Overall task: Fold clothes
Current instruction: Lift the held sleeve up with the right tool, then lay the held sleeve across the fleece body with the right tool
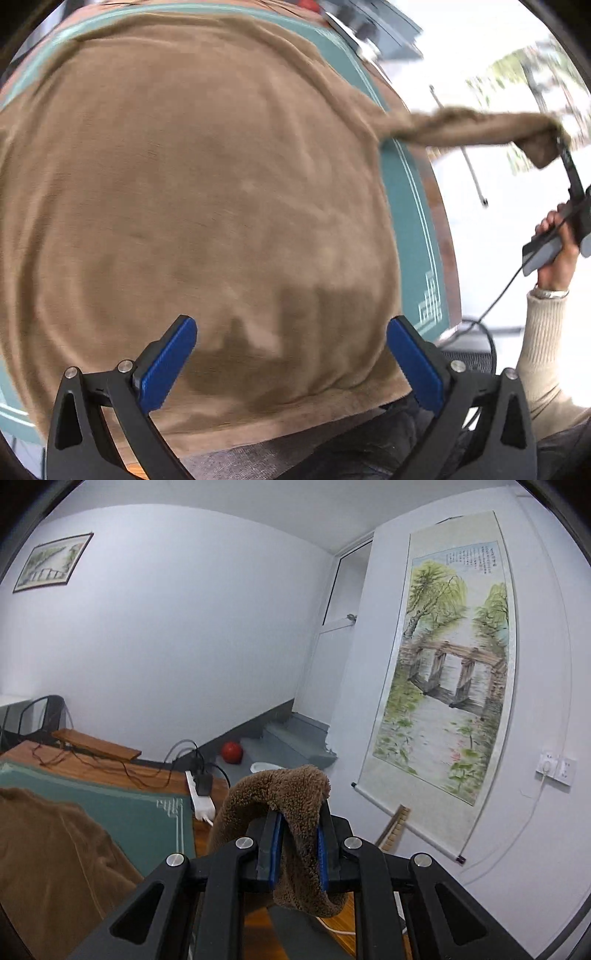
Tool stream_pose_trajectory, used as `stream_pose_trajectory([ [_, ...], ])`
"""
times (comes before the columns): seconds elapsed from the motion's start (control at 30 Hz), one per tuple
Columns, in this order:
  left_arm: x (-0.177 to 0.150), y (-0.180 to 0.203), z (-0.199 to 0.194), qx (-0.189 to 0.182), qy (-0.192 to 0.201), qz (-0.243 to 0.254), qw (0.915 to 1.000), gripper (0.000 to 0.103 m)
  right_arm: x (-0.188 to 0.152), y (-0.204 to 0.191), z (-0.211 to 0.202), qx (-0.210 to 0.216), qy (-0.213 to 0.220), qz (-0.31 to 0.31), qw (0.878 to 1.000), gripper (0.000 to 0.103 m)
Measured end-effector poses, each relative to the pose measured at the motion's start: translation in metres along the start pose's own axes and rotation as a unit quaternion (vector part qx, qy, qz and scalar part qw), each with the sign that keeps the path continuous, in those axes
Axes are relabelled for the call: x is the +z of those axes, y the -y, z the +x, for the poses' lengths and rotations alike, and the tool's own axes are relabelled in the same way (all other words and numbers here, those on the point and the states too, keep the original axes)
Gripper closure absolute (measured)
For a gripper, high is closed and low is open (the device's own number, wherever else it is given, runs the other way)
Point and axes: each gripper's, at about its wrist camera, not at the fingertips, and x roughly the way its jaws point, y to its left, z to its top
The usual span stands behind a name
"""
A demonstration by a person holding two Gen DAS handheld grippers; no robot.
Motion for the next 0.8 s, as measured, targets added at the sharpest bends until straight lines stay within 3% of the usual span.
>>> stream_pose_trajectory([
  [0.1,0.003,-0.039,-0.015,0.01,0.019,-0.029,0.9994,0.0,0.014,-0.019,0.008,0.002,0.014,0.002,1.0,0.087],
  [0.27,0.018,-0.073,-0.023,0.022,0.034,-0.067,0.9969,0.0,0.039,-0.067,0.014,0.031,0.03,-0.003,0.999,0.086],
  [0.47,0.039,-0.115,-0.044,0.026,0.037,-0.083,0.9955,0.0,0.063,-0.165,0.005,0.162,0.046,-0.066,0.984,0.086],
  [0.57,0.055,-0.13,-0.041,0.034,0.036,-0.082,0.9954,0.0,0.046,-0.213,-0.01,0.26,0.017,-0.127,0.957,0.085],
  [0.63,0.067,-0.139,-0.041,0.042,0.035,-0.08,0.9953,0.0,0.035,-0.245,-0.019,0.324,-0.004,-0.168,0.931,0.071],
  [0.7,0.079,-0.147,-0.042,0.048,0.036,-0.077,0.9952,0.0,0.023,-0.277,-0.029,0.386,-0.025,-0.208,0.898,0.016],
  [0.73,0.085,-0.151,-0.042,0.052,0.036,-0.076,0.9951,0.0,0.017,-0.293,-0.034,0.416,-0.036,-0.227,0.88,0.011],
  [0.8,0.096,-0.159,-0.041,0.063,0.037,-0.073,0.9947,0.0,-0.006,-0.309,-0.048,0.432,-0.042,-0.252,0.865,0.011],
])
